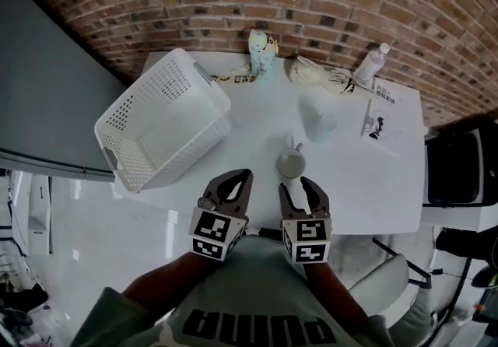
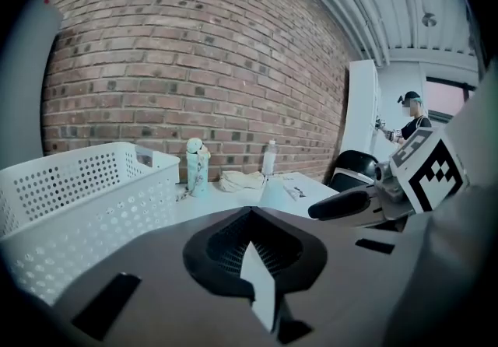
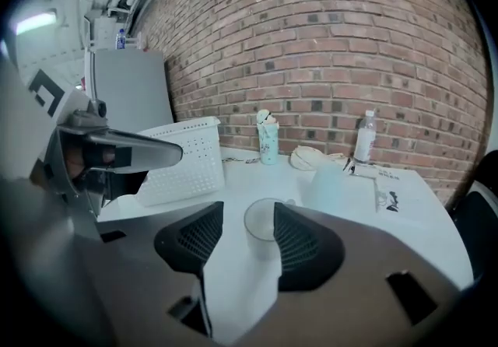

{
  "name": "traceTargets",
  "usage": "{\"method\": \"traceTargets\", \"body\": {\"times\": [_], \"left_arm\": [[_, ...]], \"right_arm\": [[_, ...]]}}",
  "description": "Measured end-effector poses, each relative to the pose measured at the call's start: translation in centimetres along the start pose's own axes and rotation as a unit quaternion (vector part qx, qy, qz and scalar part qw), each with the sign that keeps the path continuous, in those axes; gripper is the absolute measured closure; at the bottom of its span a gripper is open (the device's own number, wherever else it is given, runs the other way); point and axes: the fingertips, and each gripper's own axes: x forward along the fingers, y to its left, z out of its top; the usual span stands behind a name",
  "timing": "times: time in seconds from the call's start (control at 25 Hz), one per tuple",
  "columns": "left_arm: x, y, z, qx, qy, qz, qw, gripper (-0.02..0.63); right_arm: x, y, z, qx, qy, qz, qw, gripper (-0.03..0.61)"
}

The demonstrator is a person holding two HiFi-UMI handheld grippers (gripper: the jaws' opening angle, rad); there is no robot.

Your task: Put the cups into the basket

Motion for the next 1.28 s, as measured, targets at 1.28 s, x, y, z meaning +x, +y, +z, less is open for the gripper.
{"method": "traceTargets", "body": {"times": [1.28], "left_arm": [[3.9, 3.5, -3.6, -0.005, 0.048, 0.055, 0.9973, 0.606]], "right_arm": [[9.8, -2.7, -4.2, -0.067, 0.125, 0.018, 0.99, 0.193]]}}
